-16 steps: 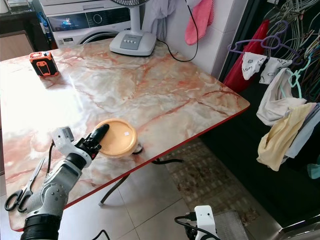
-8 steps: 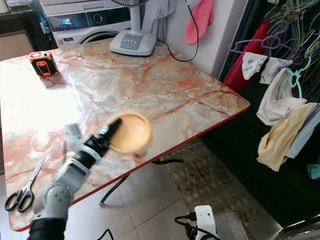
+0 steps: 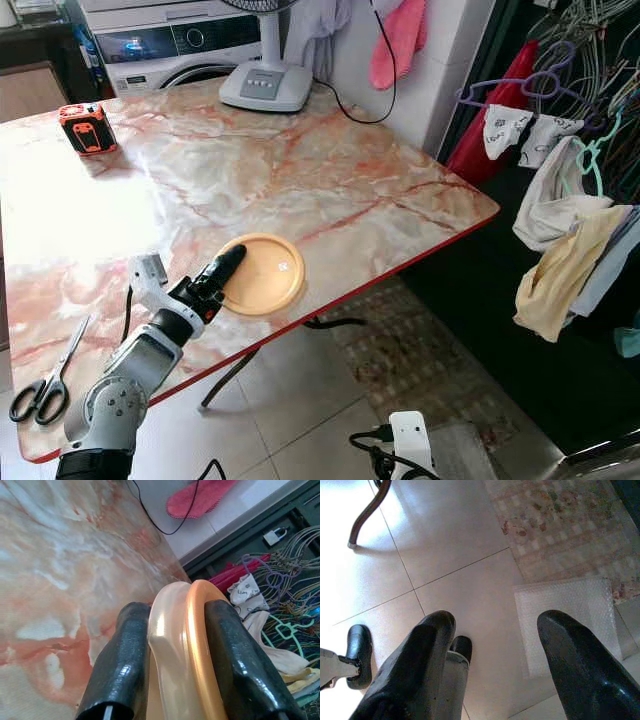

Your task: Restocking fridge

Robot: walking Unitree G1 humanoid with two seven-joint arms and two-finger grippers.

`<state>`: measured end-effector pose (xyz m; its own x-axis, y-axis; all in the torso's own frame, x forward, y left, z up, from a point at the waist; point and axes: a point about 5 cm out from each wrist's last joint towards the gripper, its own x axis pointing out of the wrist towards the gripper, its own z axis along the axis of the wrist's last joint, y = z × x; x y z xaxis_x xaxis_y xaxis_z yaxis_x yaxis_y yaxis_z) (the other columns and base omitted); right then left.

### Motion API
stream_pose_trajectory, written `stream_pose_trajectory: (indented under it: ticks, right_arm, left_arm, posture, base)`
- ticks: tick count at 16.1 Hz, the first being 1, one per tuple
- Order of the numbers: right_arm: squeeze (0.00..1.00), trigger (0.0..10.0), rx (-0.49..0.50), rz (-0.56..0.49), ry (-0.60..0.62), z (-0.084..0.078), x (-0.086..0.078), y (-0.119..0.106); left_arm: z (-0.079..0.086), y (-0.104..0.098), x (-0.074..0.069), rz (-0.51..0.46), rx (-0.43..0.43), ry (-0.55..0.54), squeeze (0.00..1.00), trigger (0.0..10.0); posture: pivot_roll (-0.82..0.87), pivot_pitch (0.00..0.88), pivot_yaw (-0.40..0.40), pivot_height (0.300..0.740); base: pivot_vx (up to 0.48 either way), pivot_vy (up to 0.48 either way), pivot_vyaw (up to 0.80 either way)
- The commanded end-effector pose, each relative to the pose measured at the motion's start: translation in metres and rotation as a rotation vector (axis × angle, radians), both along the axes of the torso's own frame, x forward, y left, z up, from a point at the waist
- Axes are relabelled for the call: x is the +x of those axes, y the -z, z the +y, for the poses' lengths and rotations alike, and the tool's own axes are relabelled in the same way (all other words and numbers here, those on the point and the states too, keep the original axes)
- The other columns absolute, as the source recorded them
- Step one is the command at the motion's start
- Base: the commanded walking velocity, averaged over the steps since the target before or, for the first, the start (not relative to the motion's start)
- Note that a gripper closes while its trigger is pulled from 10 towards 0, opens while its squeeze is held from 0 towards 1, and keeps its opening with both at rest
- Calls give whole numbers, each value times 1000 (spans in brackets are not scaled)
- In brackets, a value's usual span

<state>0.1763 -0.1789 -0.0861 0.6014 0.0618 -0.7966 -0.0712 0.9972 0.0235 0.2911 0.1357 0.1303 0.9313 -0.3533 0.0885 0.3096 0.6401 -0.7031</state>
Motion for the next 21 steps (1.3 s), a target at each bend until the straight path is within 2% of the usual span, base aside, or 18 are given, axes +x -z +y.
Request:
stream_pose_trajectory:
  ticks: [1,9,21]
  right_arm:
    - [0,10000,-2,3,8,-1,-3,1]
    - [0,10000,7,5,19,1,-5,2]
    - [0,10000,6,4,17,1,-4,2]
  left_arm:
    - [0,-6,1,-23,16,-7,0,10000]
    - [-4,-7,0,-22,43,8,0,10000]
    - [-7,-7,0,-27,49,12,0,10000]
  posture:
    - [-77,22,-46,740]
    - [-72,2,-38,740]
    - [-74,20,-38,740]
  base:
    - [0,0,0]
    - [0,0,0]
    - [0,0,0]
